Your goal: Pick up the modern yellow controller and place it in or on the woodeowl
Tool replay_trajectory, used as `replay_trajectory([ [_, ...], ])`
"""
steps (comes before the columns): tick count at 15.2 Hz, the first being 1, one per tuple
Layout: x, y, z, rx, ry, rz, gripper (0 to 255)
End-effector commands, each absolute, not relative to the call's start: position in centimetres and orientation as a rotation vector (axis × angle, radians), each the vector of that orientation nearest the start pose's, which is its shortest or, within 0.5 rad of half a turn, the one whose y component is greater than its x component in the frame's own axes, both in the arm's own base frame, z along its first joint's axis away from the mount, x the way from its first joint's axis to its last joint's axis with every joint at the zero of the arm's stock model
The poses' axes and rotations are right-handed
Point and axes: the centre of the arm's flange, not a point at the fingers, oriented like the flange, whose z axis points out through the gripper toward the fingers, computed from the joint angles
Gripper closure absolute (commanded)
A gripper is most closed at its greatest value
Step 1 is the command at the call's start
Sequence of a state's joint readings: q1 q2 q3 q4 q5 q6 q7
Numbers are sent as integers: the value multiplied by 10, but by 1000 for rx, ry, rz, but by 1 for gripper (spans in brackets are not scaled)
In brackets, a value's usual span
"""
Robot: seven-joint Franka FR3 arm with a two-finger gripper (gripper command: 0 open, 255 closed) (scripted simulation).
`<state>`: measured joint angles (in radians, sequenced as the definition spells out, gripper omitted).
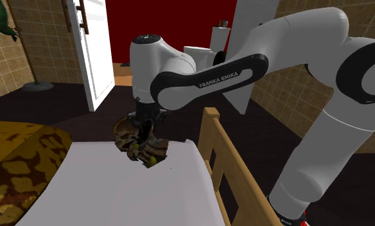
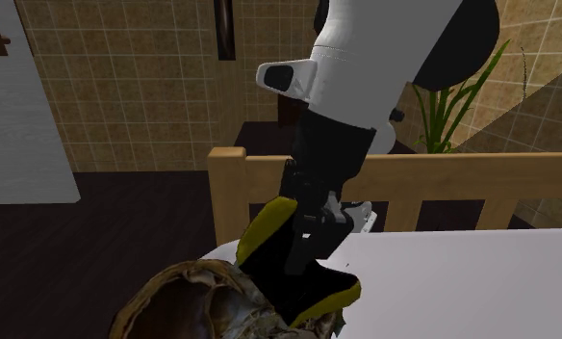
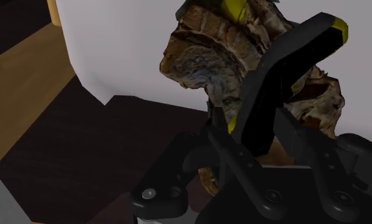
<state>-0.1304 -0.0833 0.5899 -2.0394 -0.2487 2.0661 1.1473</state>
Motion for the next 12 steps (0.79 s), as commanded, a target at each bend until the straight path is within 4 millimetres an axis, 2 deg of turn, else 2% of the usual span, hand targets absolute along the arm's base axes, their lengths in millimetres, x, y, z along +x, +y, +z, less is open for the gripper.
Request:
replay_trajectory([
  [1, 491, 232, 473, -3125, 936, -381, 255],
  [2, 493, 232, 473, -3124, 935, -381, 0],
  [7, 491, 232, 473, -3125, 936, -381, 0],
  [11, 482, 242, 521, -3125, 936, -381, 0],
  [12, 482, 242, 521, -3125, 936, -381, 0],
])
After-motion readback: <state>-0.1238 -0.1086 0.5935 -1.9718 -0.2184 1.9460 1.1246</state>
